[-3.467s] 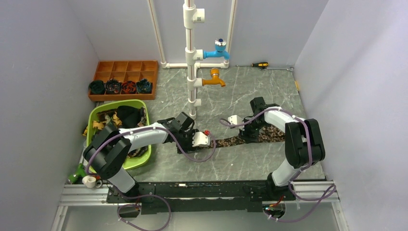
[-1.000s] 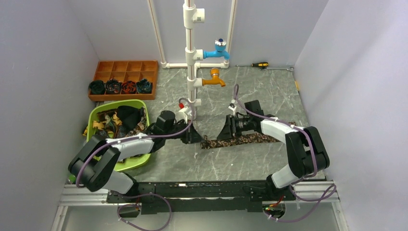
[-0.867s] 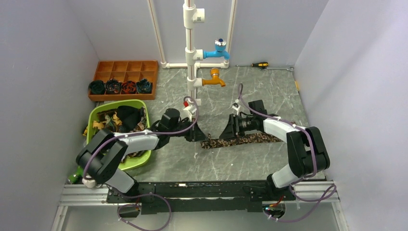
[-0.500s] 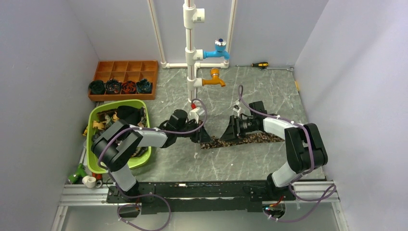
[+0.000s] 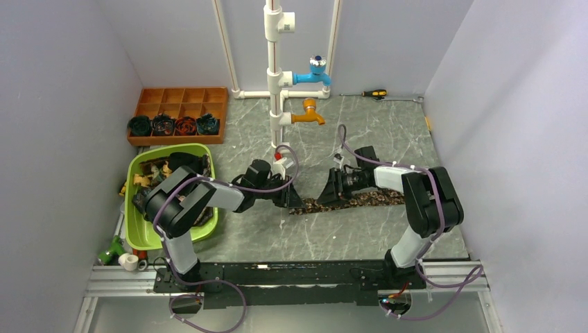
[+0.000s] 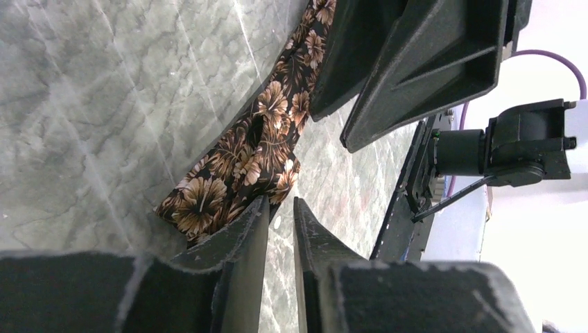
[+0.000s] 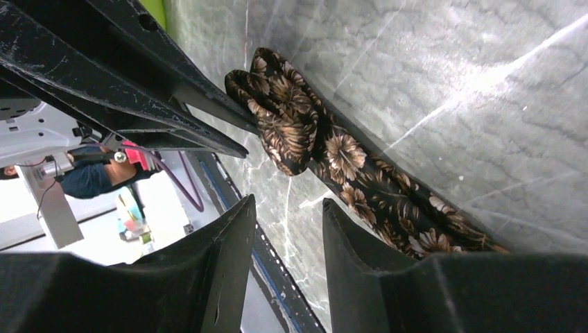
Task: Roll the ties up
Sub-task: Roll the tie at the center of the board.
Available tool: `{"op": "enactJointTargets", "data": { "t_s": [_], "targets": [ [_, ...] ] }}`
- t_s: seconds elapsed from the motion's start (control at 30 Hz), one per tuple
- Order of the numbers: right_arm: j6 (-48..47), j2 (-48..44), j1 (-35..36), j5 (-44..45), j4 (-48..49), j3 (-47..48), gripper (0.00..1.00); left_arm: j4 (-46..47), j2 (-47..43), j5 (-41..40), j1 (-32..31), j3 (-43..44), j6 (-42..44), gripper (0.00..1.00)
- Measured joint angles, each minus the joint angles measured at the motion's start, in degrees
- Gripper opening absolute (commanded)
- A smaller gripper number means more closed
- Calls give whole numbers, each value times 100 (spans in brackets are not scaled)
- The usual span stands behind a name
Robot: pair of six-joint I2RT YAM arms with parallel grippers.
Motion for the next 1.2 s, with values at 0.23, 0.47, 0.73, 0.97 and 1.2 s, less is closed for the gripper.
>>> {"op": "enactJointTargets", "data": {
  "t_s": [0.23,0.47,0.73,0.97,1.2],
  "targets": [
    [138,177,208,251,175,238,43,63,13,92,50,0,-31,20],
    [199,420,470,428,302,389,43,116,24,90,50,0,-33,20],
    [208,584,627,586,358,398,10,205,24,92,50,-2,-37,38],
    [116,588,627,754,337,411,0,-144,-745,83,66,-275,595,84],
    [76,588,627,750,337,411,0,-1163,-2583,-444,-299,-487,3298,99]
  ]
}}
